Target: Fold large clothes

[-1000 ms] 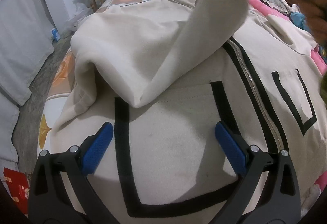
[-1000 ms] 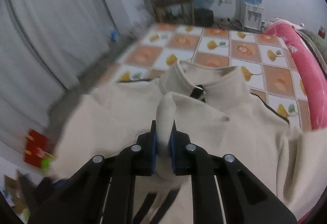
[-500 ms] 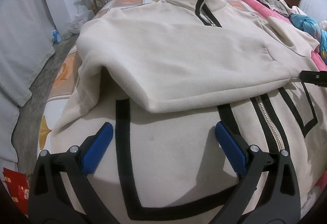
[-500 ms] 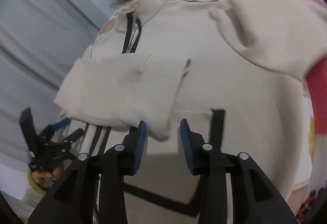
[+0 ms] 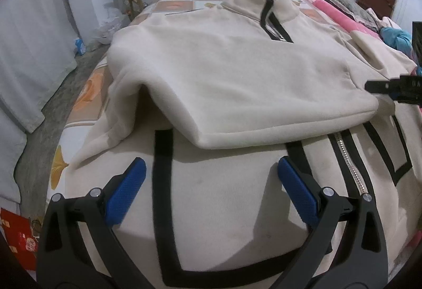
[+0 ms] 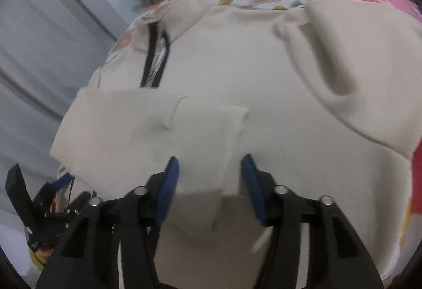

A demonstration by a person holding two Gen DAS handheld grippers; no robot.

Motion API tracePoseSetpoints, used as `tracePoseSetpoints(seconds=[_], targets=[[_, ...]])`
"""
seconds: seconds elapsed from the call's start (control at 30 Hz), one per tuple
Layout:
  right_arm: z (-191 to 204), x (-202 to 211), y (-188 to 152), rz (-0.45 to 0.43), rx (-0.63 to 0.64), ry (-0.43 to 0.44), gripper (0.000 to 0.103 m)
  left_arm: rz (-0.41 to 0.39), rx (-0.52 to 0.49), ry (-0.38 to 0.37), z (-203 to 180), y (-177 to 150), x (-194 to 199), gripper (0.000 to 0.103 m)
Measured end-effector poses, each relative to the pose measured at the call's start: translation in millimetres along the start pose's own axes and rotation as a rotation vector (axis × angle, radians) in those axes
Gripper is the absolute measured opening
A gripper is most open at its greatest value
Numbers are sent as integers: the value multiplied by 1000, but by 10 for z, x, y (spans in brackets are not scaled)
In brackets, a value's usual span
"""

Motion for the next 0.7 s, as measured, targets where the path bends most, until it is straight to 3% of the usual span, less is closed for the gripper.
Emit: tracePoseSetpoints(seconds=[0.13,0.23,0.3,0.37,0.47,0.53,0.6,0.7], targets=[[96,-29,-25,11,64,-95,36,-13,83,0,139,6,14,96],[126,-57,-8,36,75,-127,23,-32,113,-37,205,-6,37,96],[161,-66,7,54,77,-132,9,-40,113,-49,208,-11,35,96],[212,-86,48,66,68,-134,8,-44,107,-62,206,4,33,96],[360,64,170,35,72,-118,7,-50,103,-73,233,16,38,85],[544,218,307,2,90,-78,7,-58,126,-85,303,10,66,65],[774,296,462,-20,127,-45,7,-65,173,-115,411,2,124,56],[1299,307,753,-33,209,32,7,-125,239,-144,592,-29,307,53]])
Point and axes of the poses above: each gripper's, at about its wrist camera, not at the fingertips, and x roughly against the way its jaws point, z to its left, y to its top, the point moved 2 cm from there along -x, roughly the way its jaws point, and after that the axes turned 9 degrees about y, right-handed, at the moved point
